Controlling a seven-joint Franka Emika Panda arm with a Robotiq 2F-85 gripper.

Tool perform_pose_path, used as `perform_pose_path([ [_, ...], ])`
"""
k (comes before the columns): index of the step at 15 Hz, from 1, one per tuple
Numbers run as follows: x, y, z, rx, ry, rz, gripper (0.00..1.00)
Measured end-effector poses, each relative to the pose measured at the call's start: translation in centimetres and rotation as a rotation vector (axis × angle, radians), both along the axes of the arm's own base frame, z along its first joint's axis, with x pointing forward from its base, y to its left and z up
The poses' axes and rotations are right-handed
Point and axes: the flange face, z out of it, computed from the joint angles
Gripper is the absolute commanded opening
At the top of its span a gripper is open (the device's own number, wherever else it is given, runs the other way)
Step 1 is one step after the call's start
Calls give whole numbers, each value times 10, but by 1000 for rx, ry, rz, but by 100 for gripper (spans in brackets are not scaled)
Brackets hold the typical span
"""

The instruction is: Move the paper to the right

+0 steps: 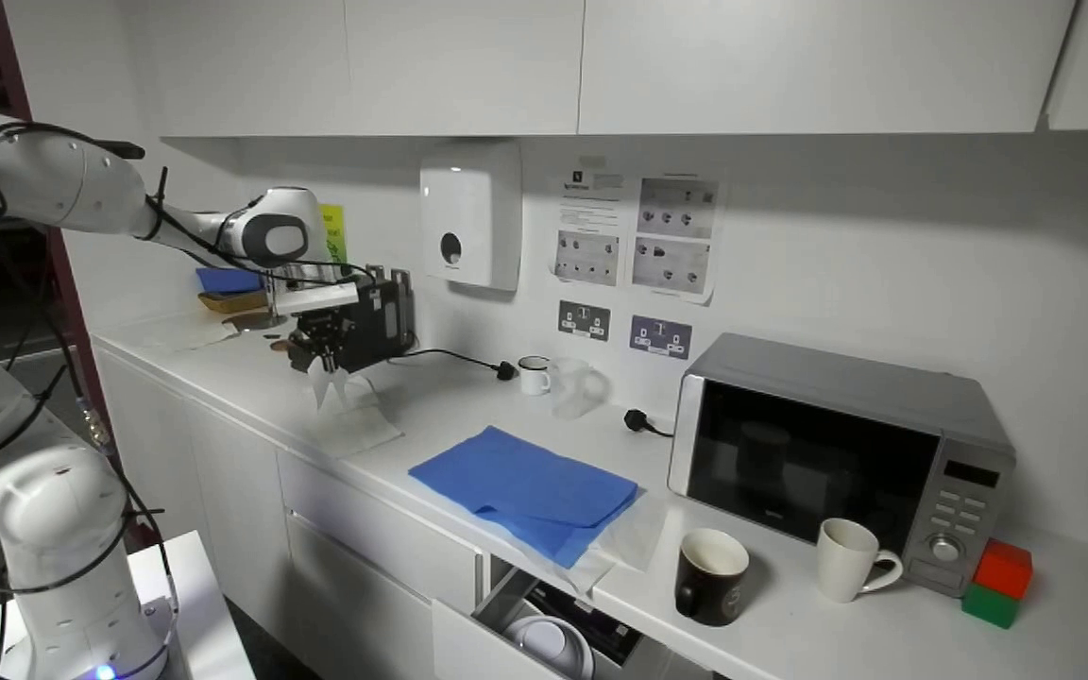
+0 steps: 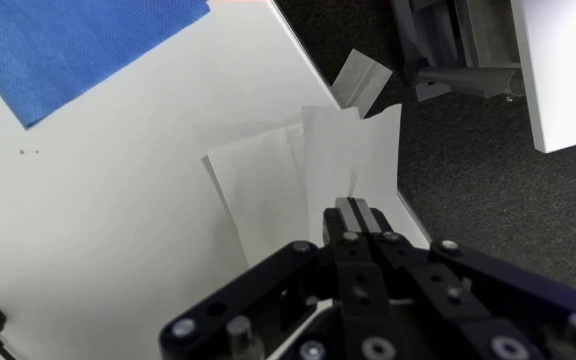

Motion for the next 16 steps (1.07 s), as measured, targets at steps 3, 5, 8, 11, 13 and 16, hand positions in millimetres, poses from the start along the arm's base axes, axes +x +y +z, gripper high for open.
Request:
perform_pose_path([
  [3, 9, -38, 3, 59, -6, -94, 0],
  [5, 14, -63, 0, 102, 4, -160, 0],
  [8, 20, -90, -10, 232, 59, -273, 0],
  [11, 26, -104, -23, 355, 118, -370, 0],
  [13, 30, -107, -31, 411, 148, -415, 0],
  [16, 33, -108, -36, 459, 173, -461, 0],
])
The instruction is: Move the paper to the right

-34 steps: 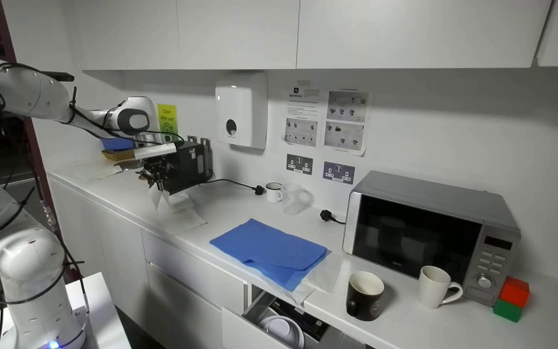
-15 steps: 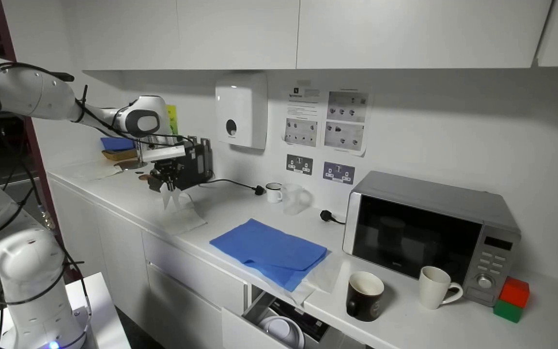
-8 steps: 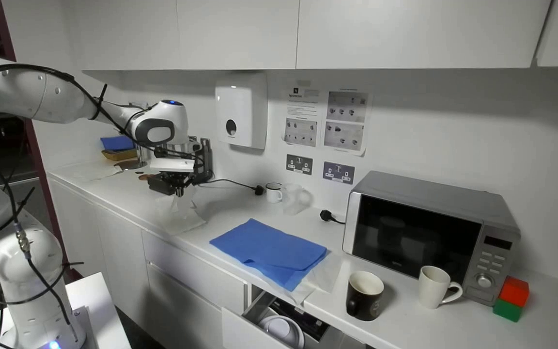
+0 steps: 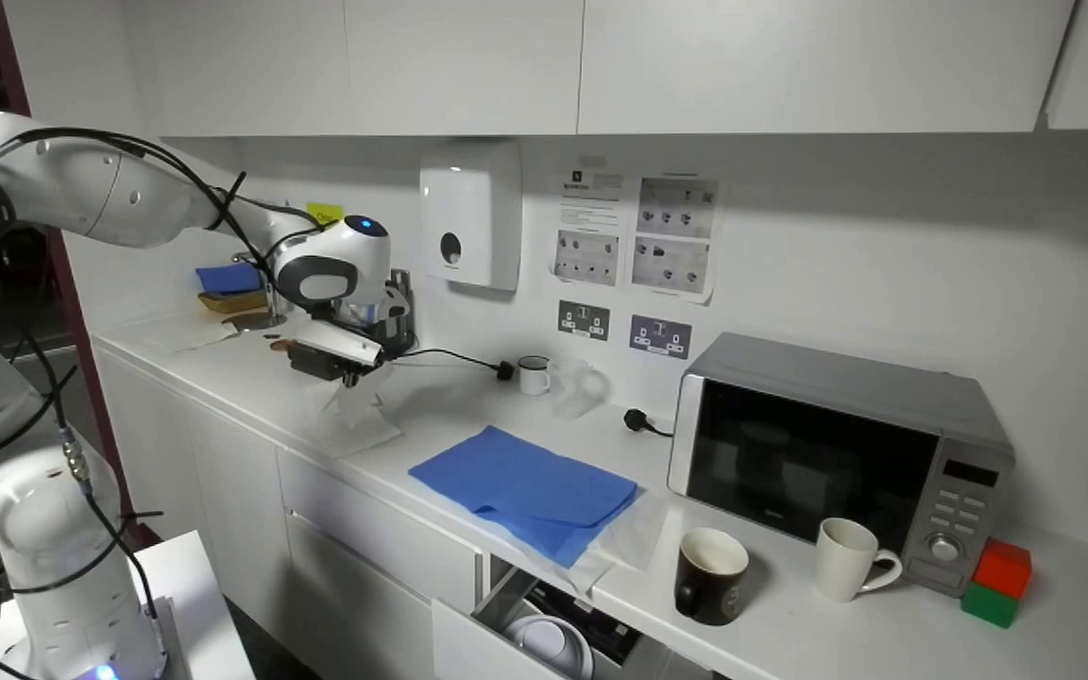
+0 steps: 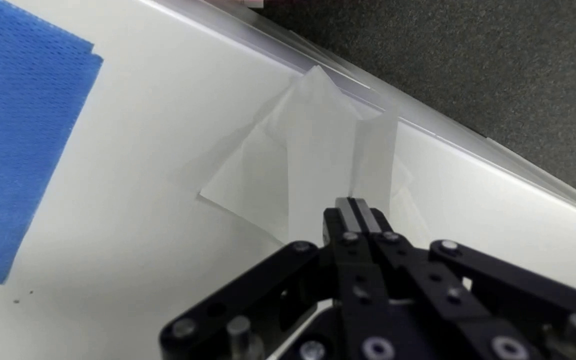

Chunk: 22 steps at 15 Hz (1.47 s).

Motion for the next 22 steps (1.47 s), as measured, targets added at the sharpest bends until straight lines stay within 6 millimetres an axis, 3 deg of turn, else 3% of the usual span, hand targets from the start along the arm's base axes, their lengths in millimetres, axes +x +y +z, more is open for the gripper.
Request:
perform_pose_path([
  [14, 1, 8, -1, -17, 22, -54, 0],
  [17, 4, -6, 3, -8, 11, -85, 0],
  [22, 8, -53, 10, 43, -13, -170, 0],
])
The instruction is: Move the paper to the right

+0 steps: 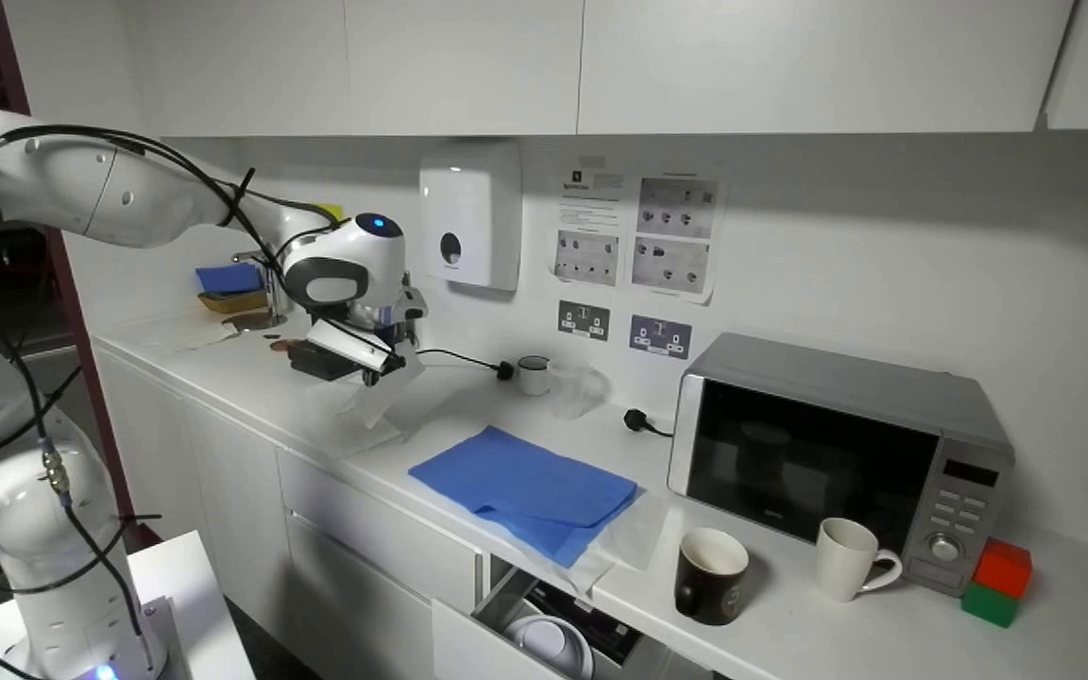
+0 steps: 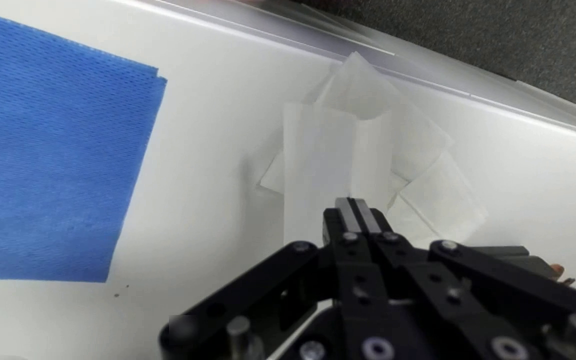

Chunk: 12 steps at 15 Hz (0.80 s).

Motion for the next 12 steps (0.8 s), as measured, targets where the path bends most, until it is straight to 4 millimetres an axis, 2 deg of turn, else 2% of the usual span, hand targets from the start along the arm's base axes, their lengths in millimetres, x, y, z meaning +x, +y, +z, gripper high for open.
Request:
perform_pose_path([
  [5, 9, -32, -1, 57, -23, -37, 0],
  [12, 43, -47, -11, 117, 22, -14, 0],
])
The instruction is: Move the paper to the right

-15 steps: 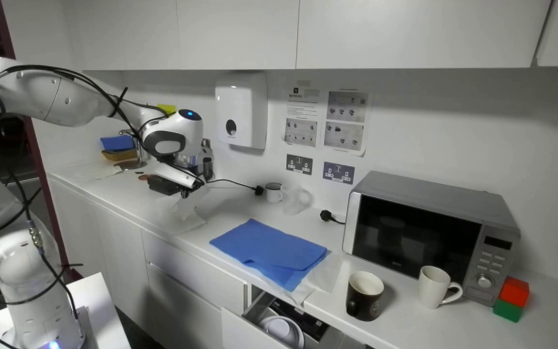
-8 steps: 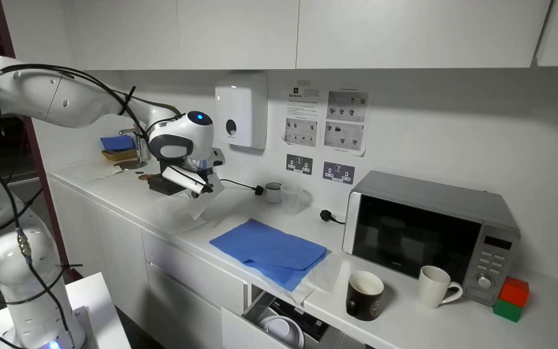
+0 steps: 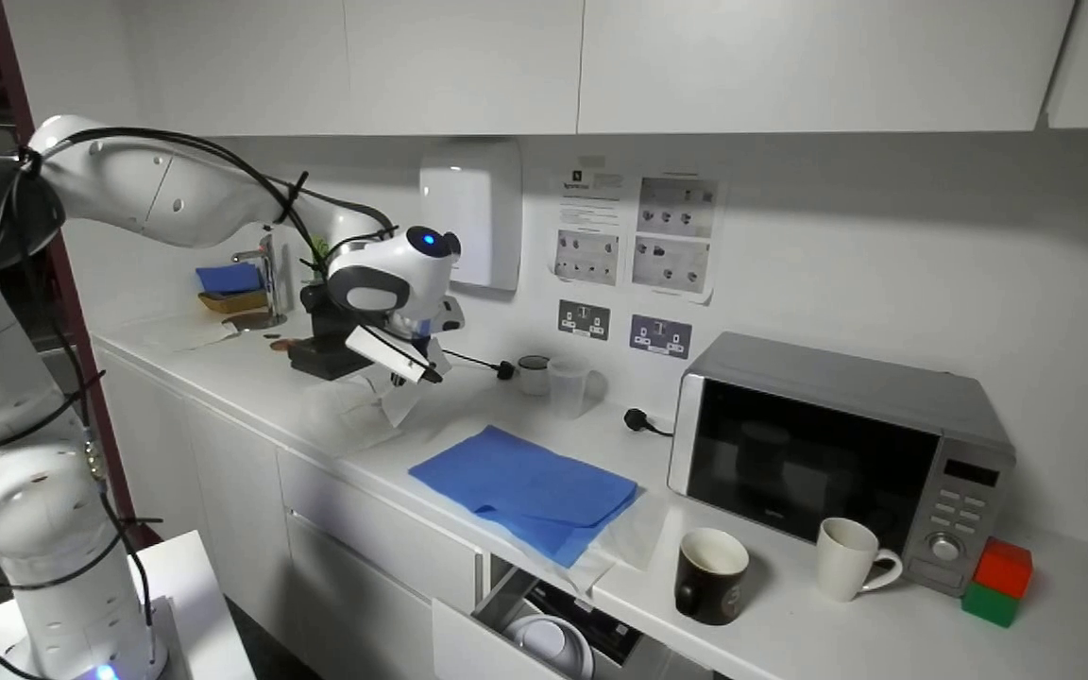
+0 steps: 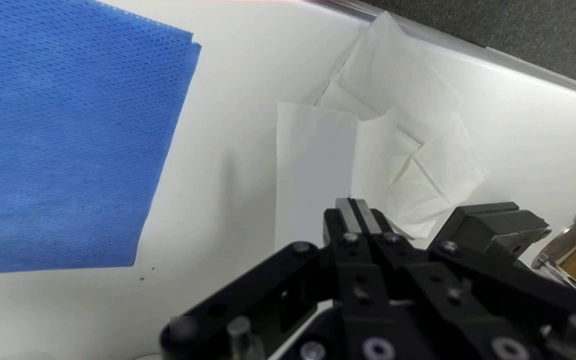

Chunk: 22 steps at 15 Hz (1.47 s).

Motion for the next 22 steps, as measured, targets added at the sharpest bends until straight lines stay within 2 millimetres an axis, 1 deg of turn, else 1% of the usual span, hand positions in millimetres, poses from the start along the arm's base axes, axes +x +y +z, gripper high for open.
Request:
perform_pose_path([
  [5, 22, -20, -12, 68, 43, 41, 0],
  [8, 33, -34, -23, 118, 69, 66, 0],
  [11, 42, -44, -31, 168, 90, 101, 0],
  [16, 55, -53, -41, 227, 129, 158, 0],
  [22, 69, -55, -51, 233, 160, 161, 1],
])
